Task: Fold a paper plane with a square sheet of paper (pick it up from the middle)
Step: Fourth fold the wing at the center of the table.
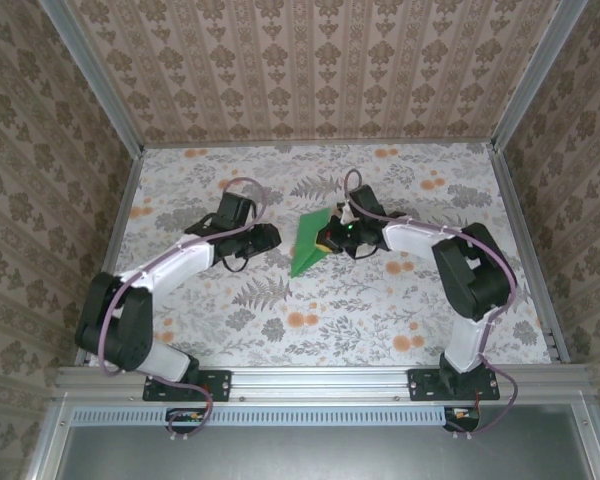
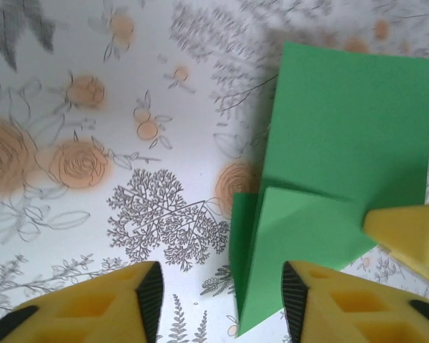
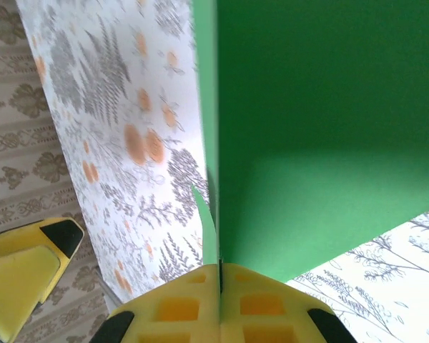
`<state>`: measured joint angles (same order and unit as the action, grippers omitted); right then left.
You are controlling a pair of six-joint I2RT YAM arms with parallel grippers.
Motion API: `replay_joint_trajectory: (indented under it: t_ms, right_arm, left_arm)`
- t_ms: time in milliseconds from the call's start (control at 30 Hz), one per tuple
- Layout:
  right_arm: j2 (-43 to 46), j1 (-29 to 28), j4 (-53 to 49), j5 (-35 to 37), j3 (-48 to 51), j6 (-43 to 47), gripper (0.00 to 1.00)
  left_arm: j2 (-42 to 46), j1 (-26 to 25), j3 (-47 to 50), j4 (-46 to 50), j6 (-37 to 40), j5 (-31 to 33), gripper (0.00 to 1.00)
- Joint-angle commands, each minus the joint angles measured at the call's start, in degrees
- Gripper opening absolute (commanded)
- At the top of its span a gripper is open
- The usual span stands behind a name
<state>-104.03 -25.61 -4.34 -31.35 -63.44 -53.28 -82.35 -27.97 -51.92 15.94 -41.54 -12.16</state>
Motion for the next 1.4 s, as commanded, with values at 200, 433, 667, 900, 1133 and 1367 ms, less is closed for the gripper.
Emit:
replay_joint_trajectory:
  t_ms: [200,433,667,900,1133,1367]
  right_arm:
    - [5.8,0.3,-14.2,11.3,-3.0,-1.8,0.01]
    - [1.6,-1.1,-13.1,13.0,-2.7,-9.5,0.00]
    - [0.0,-1.8,-14.4,14.5,-4.4,-14.0,0.00]
    - [-0.8,-2.1,-17.4,15.0,-5.1,-20.4,0.00]
    - [1.3,-2.2,-19.6,17.8,-3.6,-25.8,0.00]
    - [0.2,-2.2,-21.5,14.8,-4.9,-26.9,0.00]
  left_arm:
    - [7.1,-2.1,6.6,-12.5,11.9,-0.9,0.81]
    - [3.1,-8.1,9.6,-24.7,21.0,-0.8,0.97]
    - [-0.1,-10.6,12.9,-32.8,26.4,1.6,0.97]
    - [-4.2,-11.9,14.3,-37.4,32.3,1.2,0.91]
    - [-9.2,-13.8,14.4,-43.8,37.7,0.0,0.89]
    - [-15.8,-14.7,14.5,-51.4,45.2,-4.2,0.83]
